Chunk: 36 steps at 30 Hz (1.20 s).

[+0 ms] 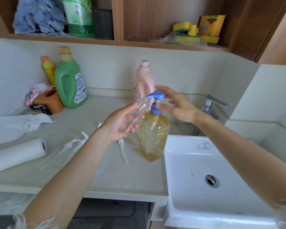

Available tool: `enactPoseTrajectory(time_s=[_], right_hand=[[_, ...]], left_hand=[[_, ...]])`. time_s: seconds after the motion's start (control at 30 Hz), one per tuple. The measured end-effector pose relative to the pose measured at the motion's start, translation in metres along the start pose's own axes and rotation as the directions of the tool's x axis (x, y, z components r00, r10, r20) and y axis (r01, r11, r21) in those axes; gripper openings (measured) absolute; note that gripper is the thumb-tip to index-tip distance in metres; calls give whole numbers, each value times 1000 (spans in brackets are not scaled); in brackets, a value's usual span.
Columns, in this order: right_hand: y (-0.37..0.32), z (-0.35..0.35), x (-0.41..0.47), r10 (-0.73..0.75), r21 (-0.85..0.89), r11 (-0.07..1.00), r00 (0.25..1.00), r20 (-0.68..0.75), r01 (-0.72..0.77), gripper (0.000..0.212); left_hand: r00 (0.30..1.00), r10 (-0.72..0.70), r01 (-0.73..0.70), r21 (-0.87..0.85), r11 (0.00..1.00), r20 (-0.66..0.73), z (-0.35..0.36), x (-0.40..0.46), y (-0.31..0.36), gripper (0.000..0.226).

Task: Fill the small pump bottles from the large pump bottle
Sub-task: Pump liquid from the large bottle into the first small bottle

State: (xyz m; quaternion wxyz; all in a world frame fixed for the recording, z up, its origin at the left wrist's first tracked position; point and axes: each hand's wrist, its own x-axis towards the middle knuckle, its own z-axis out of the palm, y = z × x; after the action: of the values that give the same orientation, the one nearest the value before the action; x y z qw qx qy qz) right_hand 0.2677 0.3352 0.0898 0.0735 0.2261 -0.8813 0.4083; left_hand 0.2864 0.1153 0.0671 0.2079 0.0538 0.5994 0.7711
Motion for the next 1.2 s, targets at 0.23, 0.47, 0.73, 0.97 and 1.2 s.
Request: enactPoseTrajectory(time_s=[0.23,0.47,0.73,0.97,1.2], right_hand=[[-2,20,-2,-441,-391,865,847,-297,314,40],[6,67,1,-385,-189,919,685,-618,347,38],[-1,58,-7,-356,-153,932,752,-555,328,41],[-7,42,-2,-370,-193,929,772,-516,317,38],[13,68,1,-384,-193,919,668,-637,345,39]], left_hand=[[1000,4,-4,12,1000,1,-1,2,0,43],[998,-39,42,-74,996,46,-4,2,-6,40],[996,-69,72,-54,996,57,-2,-2,0,37],[995,-64,68,-59,996,71,0,-4,2,42],[993,-98,103,-86,991,60,-1,-1,-5,44]])
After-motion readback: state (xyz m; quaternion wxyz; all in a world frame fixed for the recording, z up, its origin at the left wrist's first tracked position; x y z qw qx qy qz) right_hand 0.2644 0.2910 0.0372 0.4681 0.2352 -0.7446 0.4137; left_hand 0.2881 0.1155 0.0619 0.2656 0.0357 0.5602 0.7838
